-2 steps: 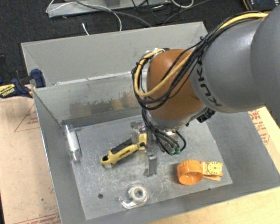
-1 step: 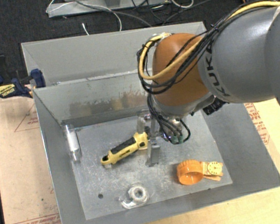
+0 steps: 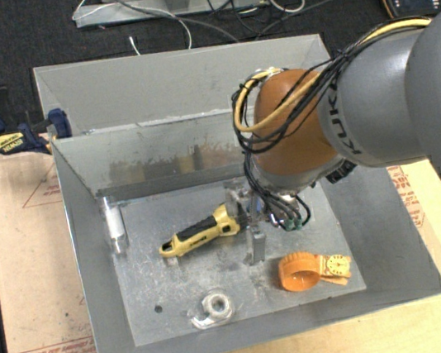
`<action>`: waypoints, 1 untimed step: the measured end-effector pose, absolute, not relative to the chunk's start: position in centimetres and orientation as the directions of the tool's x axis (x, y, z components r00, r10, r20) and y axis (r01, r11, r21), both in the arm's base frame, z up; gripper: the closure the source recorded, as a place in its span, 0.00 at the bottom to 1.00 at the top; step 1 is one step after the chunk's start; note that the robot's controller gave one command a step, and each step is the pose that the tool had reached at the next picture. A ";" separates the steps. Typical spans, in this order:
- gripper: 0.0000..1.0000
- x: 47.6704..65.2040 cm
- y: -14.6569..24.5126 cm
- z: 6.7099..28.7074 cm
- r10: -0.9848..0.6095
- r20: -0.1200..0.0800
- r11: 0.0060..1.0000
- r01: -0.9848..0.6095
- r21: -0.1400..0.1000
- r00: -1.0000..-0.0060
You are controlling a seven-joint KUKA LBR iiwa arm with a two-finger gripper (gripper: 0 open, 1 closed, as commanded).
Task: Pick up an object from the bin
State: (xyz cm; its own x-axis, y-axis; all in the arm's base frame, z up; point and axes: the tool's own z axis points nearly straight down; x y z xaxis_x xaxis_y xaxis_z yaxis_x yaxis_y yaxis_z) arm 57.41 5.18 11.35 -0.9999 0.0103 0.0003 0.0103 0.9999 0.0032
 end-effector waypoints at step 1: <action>0.00 59.3 4.8 13.2 0.073 -0.004 0.997 0.073 0.006 -0.997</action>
Offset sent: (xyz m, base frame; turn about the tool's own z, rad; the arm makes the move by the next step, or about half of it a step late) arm 0.0367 0.0009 0.0350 0.0848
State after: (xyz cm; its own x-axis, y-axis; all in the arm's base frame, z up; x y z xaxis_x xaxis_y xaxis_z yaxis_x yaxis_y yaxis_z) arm 59.34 4.82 13.16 -0.9973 0.0726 -0.0045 0.0726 0.9973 0.0061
